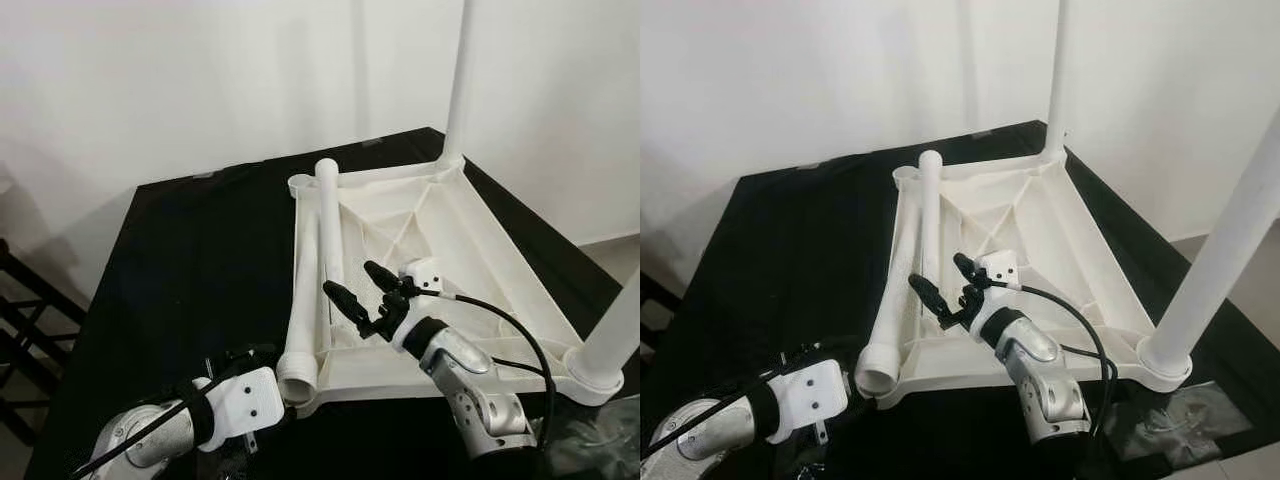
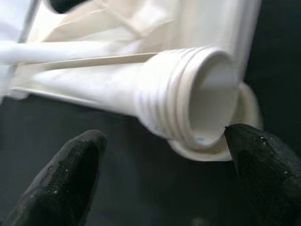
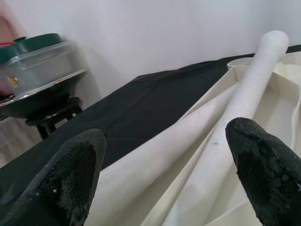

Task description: Building children table

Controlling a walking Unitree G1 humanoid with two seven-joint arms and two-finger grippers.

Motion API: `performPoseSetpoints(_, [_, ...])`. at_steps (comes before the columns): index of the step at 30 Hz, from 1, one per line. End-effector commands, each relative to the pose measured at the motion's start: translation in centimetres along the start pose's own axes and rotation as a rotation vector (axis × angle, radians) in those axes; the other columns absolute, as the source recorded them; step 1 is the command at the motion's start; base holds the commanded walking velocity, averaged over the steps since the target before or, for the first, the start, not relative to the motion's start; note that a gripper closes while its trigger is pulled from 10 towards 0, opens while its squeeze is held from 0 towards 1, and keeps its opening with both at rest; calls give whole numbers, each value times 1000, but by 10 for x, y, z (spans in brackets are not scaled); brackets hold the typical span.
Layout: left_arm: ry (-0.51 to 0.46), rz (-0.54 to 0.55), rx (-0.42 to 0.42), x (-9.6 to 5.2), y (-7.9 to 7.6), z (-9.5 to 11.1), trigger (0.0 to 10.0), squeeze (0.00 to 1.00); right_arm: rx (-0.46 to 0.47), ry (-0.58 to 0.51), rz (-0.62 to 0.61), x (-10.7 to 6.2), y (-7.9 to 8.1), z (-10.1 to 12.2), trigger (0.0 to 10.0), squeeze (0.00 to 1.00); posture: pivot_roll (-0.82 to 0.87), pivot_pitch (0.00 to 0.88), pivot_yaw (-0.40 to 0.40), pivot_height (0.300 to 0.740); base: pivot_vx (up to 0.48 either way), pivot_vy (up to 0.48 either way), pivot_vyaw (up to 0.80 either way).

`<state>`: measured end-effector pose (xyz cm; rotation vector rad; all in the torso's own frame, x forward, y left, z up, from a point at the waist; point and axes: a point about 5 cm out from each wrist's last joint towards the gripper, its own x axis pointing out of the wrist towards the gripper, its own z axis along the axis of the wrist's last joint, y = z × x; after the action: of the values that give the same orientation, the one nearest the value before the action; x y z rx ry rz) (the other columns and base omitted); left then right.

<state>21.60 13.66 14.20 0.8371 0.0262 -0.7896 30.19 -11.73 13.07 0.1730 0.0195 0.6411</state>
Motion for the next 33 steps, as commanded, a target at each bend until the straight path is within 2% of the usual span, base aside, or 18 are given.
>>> performPoseSetpoints(1, [28,50,0,2,5,-4,10000,0,13,-1,6,-1,4,-1,10000,0,-99,15,105,740,0,0,0])
performPoseSetpoints(5, [16,76,-4,5,7,-2,10000,0,14,-1,6,-1,4,-1,10000,0,-102,16,106,740,0,0,0])
performPoseSetpoints(10, [-4,95,-18,20,8,2,10000,0,15,-1,4,-1,5,-1,10000,0,-109,16,109,740,0,0,0])
performPoseSetpoints(12, [15,88,-8,25,6,1,10000,0,16,-1,4,-1,5,-1,10000,0,-113,17,111,740,0,0,0])
performPoseSetpoints(22, [77,111,7,32,9,-5,10000,0,18,-1,2,-1,6,-1,10000,0,-115,19,115,740,0,0,0])
performPoseSetpoints(26, [121,184,11,32,17,-9,10000,0,19,0,1,-1,6,-1,10000,0,-116,19,116,740,0,0,0])
performPoseSetpoints(27, [138,236,0,32,22,-10,10000,0,19,0,1,-1,6,-1,10000,0,-116,19,116,740,0,0,0])
performPoseSetpoints(28, [152,274,-10,31,25,-11,4627,0,19,1,0,-1,6,-1,10000,0,-116,19,116,740,0,0,0])
performPoseSetpoints(29, [152,274,-10,31,25,-11,4627,0,19,1,0,-1,6,-1,10000,0,-116,19,116,740,0,0,0])
performPoseSetpoints(30, [162,300,-22,31,26,-12,0,0,19,1,0,-1,6,-1,10000,0,-116,19,116,740,0,0,0])
performPoseSetpoints(33, [173,329,-35,32,26,-13,0,0,19,2,-1,-1,6,-1,10000,0,-116,19,116,740,0,0,0])
